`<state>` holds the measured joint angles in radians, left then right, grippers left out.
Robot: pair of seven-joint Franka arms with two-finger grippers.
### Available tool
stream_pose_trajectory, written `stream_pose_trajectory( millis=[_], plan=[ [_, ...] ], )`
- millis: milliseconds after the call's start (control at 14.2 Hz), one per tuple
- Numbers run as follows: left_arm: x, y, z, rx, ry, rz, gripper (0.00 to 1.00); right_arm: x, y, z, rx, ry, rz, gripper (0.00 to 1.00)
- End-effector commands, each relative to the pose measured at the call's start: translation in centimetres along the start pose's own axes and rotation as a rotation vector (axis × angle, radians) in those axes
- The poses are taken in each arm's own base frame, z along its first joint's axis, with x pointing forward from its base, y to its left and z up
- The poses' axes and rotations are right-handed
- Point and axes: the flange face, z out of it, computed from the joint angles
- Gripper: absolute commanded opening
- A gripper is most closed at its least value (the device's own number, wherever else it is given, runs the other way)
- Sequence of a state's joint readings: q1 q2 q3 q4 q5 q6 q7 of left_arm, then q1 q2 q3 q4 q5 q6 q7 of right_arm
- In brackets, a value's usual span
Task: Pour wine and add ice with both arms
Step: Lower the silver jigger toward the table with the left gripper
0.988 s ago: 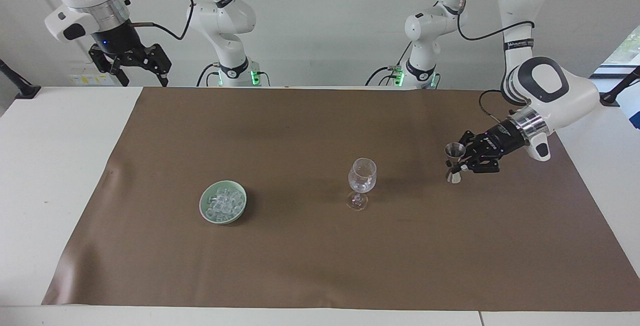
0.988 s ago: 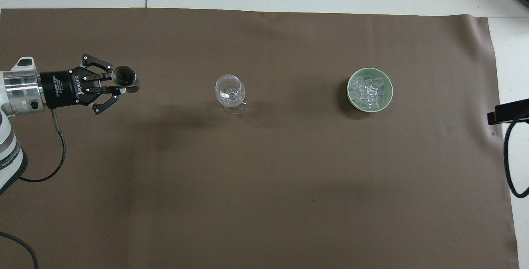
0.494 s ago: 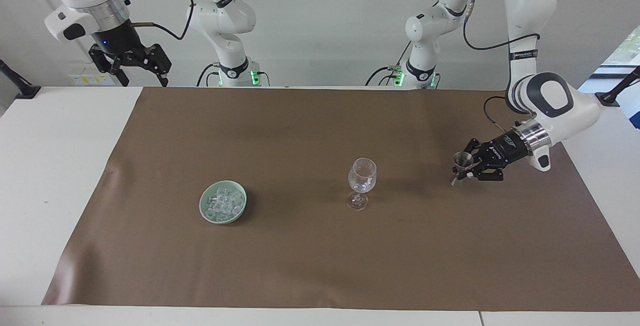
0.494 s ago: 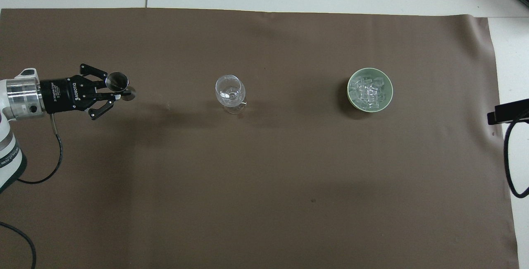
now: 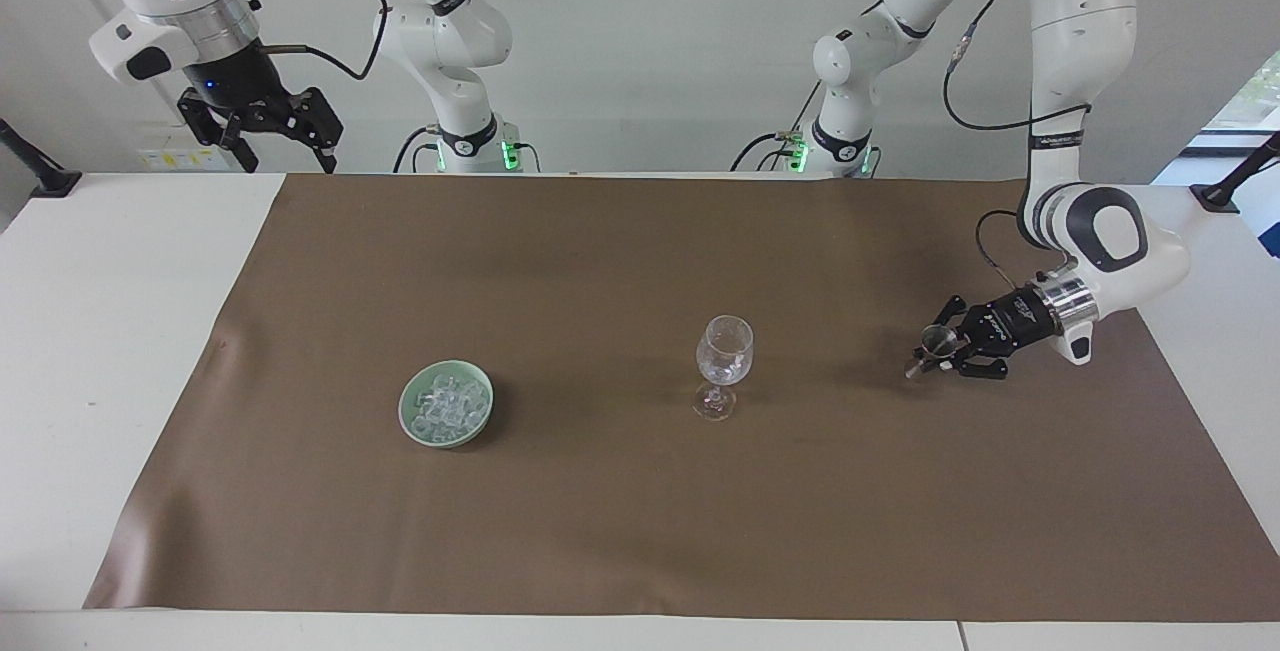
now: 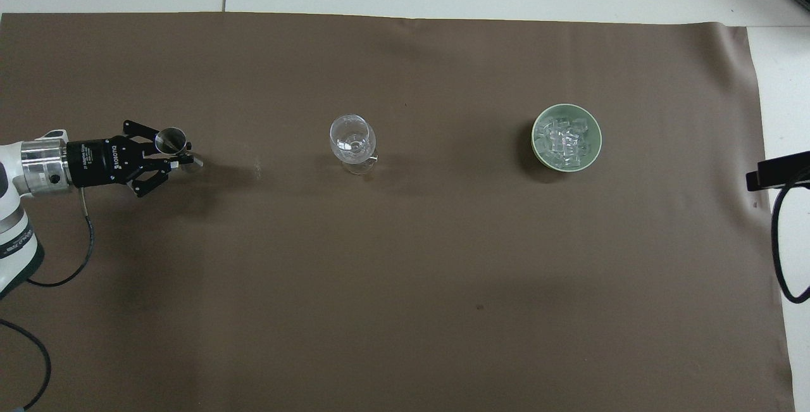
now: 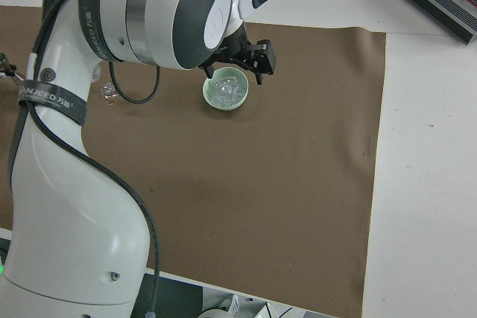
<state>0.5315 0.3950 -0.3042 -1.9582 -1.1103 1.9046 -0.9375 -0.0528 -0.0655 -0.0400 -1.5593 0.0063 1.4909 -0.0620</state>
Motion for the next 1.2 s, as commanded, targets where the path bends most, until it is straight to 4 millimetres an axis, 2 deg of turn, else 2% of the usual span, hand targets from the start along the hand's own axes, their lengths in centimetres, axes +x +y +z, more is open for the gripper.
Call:
stream_pose_trajectory(
  millis=[0, 141, 353, 706, 847, 917, 988, 1129],
  plan=[
    [1.2, 0.4, -0.7, 0.021, -0.037, -0.018, 0.0, -0.2, 0.4, 0.0, 0.016, -0.005, -0.018, 1.0],
    [3.3, 0.4, -1.3, 0.016, -0.058, -0.05, 0.0, -0.2, 0.3, 0.1, 0.016, -0.008, -0.021, 1.0],
    [4.3, 0.3, -1.4, 0.01, -0.085, -0.065, 0.0, -0.1, 0.2, 0.1, 0.016, -0.005, -0.023, 1.0],
    [4.8, 0.1, -0.8, 0.001, -0.114, -0.069, 0.0, -0.2, 0.3, 0.1, 0.016, -0.008, -0.02, 1.0],
    [4.9, 0.1, -0.8, 0.0, -0.115, -0.051, 0.0, -0.5, -0.2, 0.8, 0.019, -0.019, -0.01, 1.0],
    [4.9, 0.0, -0.7, 0.002, -0.116, -0.051, 0.0, -0.3, -1.5, 1.0, 0.019, 0.02, -0.001, 1.0],
    [4.9, 0.0, -0.7, 0.001, -0.116, -0.052, 0.0, 0.0, -3.0, 2.1, 0.019, 0.035, -0.009, 1.0],
    [5.2, 0.0, -1.0, -0.004, -0.118, -0.054, 0.0, 0.8, -4.9, 5.6, 0.021, 0.032, -0.017, 1.0]
  ],
)
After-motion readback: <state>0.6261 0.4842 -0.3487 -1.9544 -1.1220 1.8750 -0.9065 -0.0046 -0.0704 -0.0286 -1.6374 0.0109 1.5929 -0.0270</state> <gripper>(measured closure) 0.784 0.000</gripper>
